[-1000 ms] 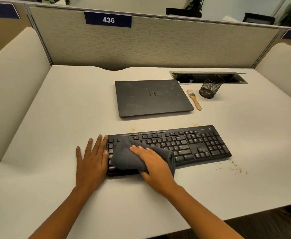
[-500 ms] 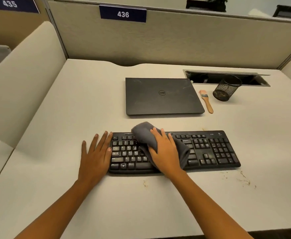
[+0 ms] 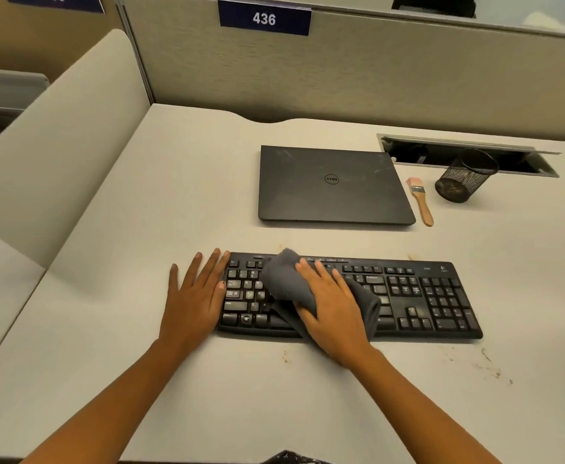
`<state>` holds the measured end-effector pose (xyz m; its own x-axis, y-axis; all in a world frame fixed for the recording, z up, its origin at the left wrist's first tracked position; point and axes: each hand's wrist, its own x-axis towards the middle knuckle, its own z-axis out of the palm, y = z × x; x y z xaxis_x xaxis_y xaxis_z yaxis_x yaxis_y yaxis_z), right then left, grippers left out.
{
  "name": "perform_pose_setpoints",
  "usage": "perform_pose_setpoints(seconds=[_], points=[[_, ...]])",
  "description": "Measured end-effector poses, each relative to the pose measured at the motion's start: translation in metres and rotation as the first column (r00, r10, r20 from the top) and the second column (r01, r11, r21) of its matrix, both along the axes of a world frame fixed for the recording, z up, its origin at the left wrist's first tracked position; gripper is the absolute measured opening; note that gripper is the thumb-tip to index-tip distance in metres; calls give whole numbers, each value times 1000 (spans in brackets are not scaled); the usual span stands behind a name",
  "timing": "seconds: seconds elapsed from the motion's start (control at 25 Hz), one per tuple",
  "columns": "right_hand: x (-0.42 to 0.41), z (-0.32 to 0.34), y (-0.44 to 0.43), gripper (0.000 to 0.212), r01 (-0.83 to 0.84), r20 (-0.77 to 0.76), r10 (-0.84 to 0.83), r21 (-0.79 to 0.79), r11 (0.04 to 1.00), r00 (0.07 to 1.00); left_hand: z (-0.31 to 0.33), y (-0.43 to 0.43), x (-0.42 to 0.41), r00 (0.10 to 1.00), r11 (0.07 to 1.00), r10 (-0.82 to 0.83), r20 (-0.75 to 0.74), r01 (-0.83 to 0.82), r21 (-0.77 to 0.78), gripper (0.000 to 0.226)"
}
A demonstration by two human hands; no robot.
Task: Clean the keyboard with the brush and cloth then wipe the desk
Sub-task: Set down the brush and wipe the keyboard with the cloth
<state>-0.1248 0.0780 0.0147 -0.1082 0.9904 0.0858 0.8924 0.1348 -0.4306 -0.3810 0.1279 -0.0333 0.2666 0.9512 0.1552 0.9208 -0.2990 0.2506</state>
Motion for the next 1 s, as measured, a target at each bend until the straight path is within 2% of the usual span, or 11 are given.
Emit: perform_pose_setpoints(seconds=[0.16,0.36,0.4,0.48,0.52,0.6,0.68,0.72,0.84,0.92,1.0], points=[[-10,3,34,60,57,26,-57,-20,998,998,0,0,1,1000,1000,9,7,-9,-4,56],[8,5,-29,62,-218,-111,214,-31,975,971,-1,0,0,1000,1000,11,-2,-11,-3,55],[16,8,-34,61,-217,-175,212,-11,976,962,-1,-1,0,1000,1000,11,4,-11,-8,55],[30,21,-28,67,-22,-259,40,72,997,965,-1,-1,0,1000,1000,15,8,-15,-4,55],[39,29,-21,70,133,-214,-99,151,979,972,-1,0,0,1000,1000,14,10,-14,-5,55],[58,42,-3,74,327,93,-372,316,891,923,-1,0,0,1000,1000,13,10,-13,-5,56],[68,41,9,80,358,410,-426,235,904,806,-2,-1,0,1000,1000,13,13,-13,-1,56],[68,36,10,79,363,471,-380,131,923,796,-2,-1,-1,1000,1000,10,16,-10,-2,56],[59,18,7,66,371,370,-325,-58,927,870,-2,0,0,1000,1000,7,14,-7,-1,56],[49,16,9,57,301,236,-284,-37,953,929,-1,0,2,1000,1000,9,17,-9,0,56],[28,14,7,51,125,132,-132,59,990,982,-1,0,1,1000,1000,12,22,-12,6,56]])
